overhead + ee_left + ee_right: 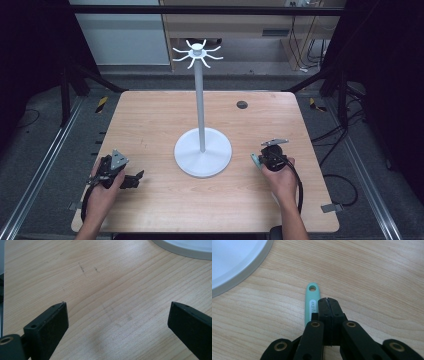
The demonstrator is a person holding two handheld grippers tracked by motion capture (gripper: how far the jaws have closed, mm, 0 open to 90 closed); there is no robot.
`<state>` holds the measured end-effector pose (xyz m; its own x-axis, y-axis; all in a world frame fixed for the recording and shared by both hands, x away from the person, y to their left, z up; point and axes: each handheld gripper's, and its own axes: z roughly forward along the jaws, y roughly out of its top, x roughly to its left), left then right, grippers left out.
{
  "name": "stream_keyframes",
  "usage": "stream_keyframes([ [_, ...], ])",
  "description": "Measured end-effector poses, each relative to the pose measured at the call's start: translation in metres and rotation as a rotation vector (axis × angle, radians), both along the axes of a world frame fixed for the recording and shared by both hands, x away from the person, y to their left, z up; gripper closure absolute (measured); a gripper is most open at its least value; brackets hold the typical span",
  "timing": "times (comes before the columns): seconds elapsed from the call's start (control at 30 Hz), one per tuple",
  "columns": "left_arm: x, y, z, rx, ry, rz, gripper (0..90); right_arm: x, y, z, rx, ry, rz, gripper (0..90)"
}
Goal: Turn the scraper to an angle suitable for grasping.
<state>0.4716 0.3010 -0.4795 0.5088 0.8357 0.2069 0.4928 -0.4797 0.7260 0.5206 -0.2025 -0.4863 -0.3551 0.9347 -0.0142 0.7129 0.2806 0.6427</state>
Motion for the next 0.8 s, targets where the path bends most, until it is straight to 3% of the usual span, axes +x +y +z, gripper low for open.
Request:
stream_keyframes([
  [0.17, 0.000, 0.000, 0.000, 0.000, 0.001, -0.002, 2.9, -0.001, 0.003, 0.000, 0.022, 0.010, 0.034, 90.0],
  [0.57, 0.000, 0.000, 0.000, 0.003, 0.005, -0.005, 2.9, -0.015, 0.025, 0.003, 0.038, 0.052, 0.206, 90.0],
  [0.8, 0.000, 0.000, 0.000, 0.001, 0.004, -0.001, 3.0, -0.021, 0.030, 0.008, 0.023, 0.037, 0.228, 90.0],
])
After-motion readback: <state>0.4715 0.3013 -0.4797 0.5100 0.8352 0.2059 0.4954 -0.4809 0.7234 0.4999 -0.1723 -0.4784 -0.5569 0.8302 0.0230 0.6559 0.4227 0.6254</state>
